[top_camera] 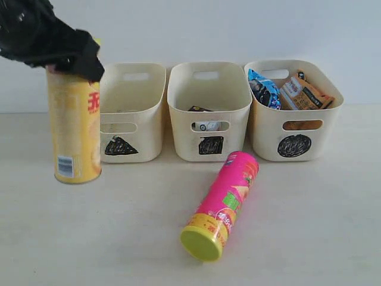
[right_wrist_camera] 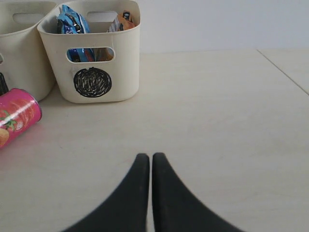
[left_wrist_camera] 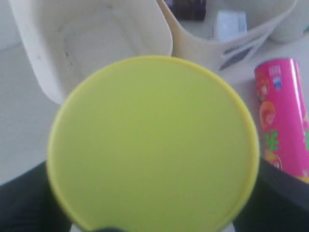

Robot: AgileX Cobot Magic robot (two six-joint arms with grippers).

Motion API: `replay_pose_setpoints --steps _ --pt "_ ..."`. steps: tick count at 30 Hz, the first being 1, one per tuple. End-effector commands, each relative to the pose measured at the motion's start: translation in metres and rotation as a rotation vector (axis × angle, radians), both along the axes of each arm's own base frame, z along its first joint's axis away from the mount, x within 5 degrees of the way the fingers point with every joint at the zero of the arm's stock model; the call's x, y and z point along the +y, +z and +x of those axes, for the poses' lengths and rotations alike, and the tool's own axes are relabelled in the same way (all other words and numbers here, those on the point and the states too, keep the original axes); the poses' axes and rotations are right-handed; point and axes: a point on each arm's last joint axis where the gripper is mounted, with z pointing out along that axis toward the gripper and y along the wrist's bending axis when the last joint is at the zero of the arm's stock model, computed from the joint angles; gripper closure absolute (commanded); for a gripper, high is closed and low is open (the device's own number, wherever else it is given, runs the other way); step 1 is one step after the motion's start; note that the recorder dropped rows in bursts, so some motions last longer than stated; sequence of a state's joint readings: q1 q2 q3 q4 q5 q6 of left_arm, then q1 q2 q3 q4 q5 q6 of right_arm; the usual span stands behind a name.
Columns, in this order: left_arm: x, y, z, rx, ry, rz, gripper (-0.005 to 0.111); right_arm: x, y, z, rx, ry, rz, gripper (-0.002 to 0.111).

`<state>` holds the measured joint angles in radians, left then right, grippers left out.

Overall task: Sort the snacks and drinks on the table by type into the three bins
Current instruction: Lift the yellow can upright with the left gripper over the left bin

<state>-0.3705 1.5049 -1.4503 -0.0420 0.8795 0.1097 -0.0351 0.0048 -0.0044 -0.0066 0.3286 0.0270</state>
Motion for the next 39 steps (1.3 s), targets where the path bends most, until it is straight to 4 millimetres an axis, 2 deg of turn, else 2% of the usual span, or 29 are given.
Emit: replay_pose_setpoints --steps 1,6,10,12,16,21,25,31,34,39 --pt "0.014 0.045 0.007 -0.162 0.009 -0.068 0.102 0.0 -0.001 0.0 -0.007 -0.002 -0.005 0.108" --pt "0.023 0.07 0.028 -0.308 0.023 -0.119 0.102 0.0 -0.001 0.0 -0.007 -0.002 -0.005 0.108" --pt "0.019 0.063 0.058 -0.405 0.038 -0.139 0.102 0.0 -0.001 0.0 -0.007 -0.002 -0.005 0.108" --pt "0.016 0.053 0.073 -0.418 0.046 -0.142 0.102 0.0 -0.001 0.0 -0.007 -0.002 -0.005 0.108" --pt "0.008 0.013 0.107 -0.357 0.05 -0.12 0.102 0.0 -0.001 0.0 -0.007 -0.002 -0.005 0.108" --pt "0.001 -0.029 0.137 -0.346 0.068 -0.113 0.102 0.0 -0.001 0.0 -0.007 -0.002 -0.005 0.108" --pt "-0.003 -0.063 0.154 -0.293 0.072 -0.097 0.102 0.0 -0.001 0.0 -0.007 -0.002 -0.005 0.108" --pt "-0.005 -0.094 0.166 -0.247 0.08 -0.087 0.102 0.0 -0.001 0.0 -0.007 -0.002 -0.005 0.108" --pt "-0.006 -0.097 0.167 -0.246 0.081 -0.086 0.091 0.0 -0.001 0.0 -0.007 -0.002 -0.005 0.108" --pt "-0.006 -0.091 0.169 -0.265 0.081 -0.092 0.049 0.0 -0.001 0.0 -0.007 -0.002 -0.005 0.108"
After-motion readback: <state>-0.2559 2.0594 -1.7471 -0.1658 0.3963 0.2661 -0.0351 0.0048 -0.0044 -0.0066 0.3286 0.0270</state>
